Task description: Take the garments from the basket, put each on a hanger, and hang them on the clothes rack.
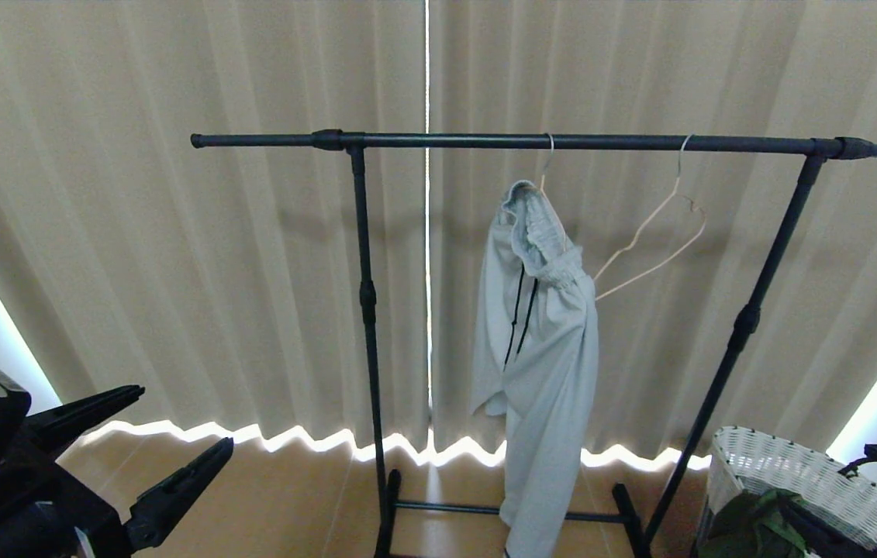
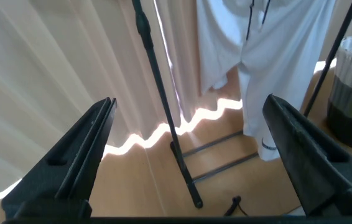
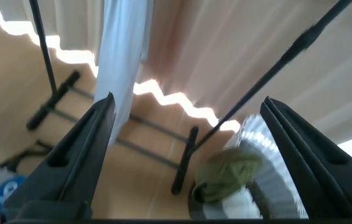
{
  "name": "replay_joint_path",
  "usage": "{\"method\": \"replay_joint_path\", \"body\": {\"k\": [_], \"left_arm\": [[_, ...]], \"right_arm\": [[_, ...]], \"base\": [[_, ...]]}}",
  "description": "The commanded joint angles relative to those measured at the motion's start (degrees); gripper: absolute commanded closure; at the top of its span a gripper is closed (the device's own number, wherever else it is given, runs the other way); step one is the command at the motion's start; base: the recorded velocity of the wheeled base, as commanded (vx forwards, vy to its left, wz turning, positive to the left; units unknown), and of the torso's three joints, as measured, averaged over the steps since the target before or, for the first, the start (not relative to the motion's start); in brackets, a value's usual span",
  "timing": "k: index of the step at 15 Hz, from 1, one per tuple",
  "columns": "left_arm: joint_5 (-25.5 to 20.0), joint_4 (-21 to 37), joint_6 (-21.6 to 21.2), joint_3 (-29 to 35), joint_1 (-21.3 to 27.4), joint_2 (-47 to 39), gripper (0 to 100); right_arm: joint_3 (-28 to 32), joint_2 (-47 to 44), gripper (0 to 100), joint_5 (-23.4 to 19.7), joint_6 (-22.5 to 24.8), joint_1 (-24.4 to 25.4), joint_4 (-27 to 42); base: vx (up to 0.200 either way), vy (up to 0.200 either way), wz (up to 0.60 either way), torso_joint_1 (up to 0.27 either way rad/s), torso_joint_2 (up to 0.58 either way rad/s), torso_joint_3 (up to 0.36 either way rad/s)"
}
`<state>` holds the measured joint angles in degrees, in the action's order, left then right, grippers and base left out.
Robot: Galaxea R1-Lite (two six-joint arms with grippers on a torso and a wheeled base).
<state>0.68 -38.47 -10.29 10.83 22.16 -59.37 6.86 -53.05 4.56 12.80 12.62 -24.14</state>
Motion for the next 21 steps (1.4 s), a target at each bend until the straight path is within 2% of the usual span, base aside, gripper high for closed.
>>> {"method": "replay_joint_path", "body": {"k": [1,9,21], "left_arm": [[-0.07,-0.02,0.01,0.16,-0.28,1.27,0],[-0.07,-0.02,-0.17,-0.19,-0.01,0.92,0],[-0.07,-0.02,-0.26,-0.63,-0.28,-0.66,0]], "right_arm": [[-0.36,0.41,0,0.01,0.03,-0.05,-0.03],[-0.62,0.06,0,0.01,-0.14,-0.14,0.06],[-0.80,0.06,0,0.10,-0.06,-0.14,0.58]], "base": [[0.000,0.000,0.00,0.000,0.00,0.000],[0.000,0.000,0.00,-0.005,0.01,0.009],[0.000,0.000,0.00,-0.174,0.45,0.266]]}}
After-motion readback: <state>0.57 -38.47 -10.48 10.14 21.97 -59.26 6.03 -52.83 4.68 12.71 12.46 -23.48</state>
